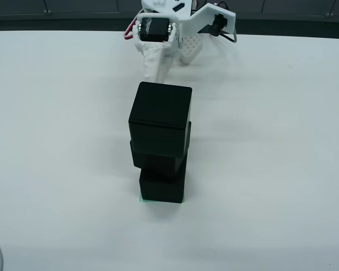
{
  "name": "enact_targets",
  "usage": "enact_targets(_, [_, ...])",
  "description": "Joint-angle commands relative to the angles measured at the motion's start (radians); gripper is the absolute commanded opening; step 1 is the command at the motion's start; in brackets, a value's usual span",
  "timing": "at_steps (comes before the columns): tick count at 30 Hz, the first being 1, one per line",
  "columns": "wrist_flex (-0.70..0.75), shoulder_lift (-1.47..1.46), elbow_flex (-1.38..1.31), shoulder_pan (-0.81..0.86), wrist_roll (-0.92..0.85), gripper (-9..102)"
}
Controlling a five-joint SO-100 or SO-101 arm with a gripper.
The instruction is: Stack 3 Blocks on the chosen place.
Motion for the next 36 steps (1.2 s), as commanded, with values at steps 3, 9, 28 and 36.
enact_targets(3, [0.017,0.025,0.037,-0.008,-0.008,1])
enact_targets(9, [0.017,0.025,0.037,-0.006,-0.008,1])
enact_targets(28, [0.017,0.025,0.037,-0.006,-0.008,1])
enact_targets(36, [0.017,0.025,0.037,-0.006,-0.008,1])
